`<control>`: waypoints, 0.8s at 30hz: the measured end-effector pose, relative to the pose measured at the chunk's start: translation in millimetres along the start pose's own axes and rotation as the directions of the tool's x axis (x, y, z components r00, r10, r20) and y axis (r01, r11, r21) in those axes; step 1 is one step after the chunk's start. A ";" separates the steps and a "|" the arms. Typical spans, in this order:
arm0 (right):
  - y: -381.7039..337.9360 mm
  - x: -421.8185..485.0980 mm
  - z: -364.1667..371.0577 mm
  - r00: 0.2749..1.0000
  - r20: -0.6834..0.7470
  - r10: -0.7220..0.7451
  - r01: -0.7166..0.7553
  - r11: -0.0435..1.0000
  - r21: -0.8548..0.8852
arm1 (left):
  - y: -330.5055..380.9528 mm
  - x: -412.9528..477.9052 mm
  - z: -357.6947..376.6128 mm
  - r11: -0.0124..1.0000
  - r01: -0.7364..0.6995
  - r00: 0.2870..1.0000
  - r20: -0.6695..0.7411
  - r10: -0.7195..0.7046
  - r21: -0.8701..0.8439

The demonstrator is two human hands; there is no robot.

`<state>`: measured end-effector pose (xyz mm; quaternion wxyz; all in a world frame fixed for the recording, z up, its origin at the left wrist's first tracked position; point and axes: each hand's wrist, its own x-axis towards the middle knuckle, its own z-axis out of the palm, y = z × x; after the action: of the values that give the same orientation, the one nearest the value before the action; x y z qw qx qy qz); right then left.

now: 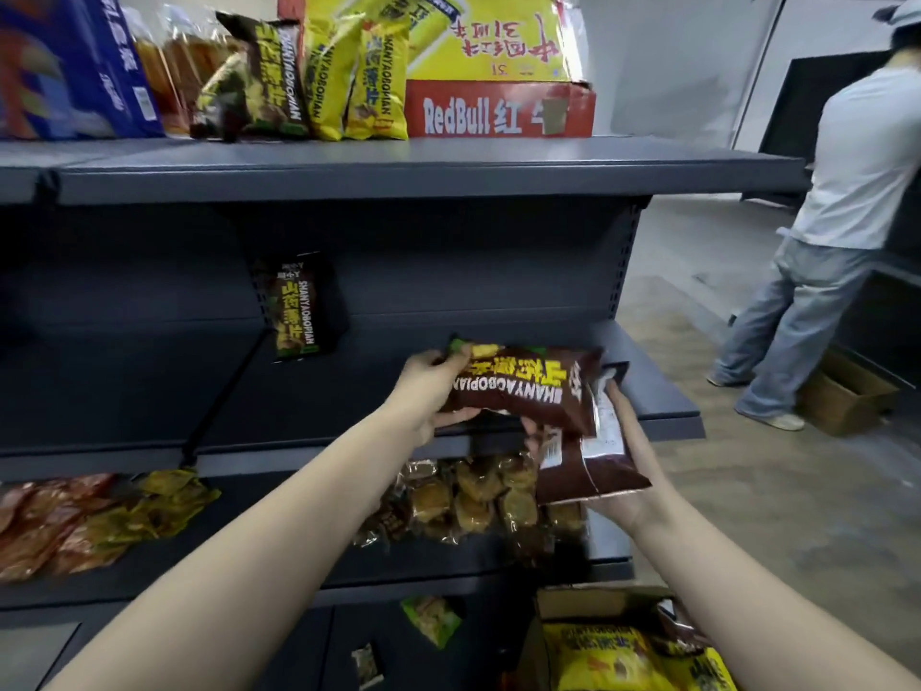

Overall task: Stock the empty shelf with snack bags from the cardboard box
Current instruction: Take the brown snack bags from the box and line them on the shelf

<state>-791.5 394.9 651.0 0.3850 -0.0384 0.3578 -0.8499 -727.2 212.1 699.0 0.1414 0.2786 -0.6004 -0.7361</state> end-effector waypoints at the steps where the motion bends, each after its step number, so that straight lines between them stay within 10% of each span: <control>1: -0.7 3.0 6.5 1.000 0.010 0.021 -0.022 0.999 0.027 | -1.9 2.1 -6.0 0.997 0.001 0.999 -0.053 -0.006 -0.079; 6: 4.9 30.8 34.0 0.994 0.096 0.045 -0.048 0.999 0.025 | -26.2 -0.6 -25.1 0.954 0.064 0.988 -0.118 -0.102 -0.292; 12: 24.2 58.5 67.6 0.990 0.089 0.111 -0.105 0.992 -0.070 | -34.1 9.0 -57.1 0.880 -0.112 0.988 -0.043 0.148 0.461; 16: 50.1 79.2 92.0 0.972 0.083 0.218 -0.188 0.943 -0.273 | -19.2 9.2 -74.4 0.845 -0.353 0.933 0.079 0.352 0.401; 24: 94.3 123.1 154.2 0.948 0.143 0.283 -0.183 0.855 -0.485 | -16.2 46.0 -147.0 0.819 -0.281 0.943 -0.014 0.332 0.501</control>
<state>-766.1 179.6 679.3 0.5004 -0.1750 0.5107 -0.6769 -676.9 72.7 654.1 0.2126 0.2419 -0.7968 -0.5114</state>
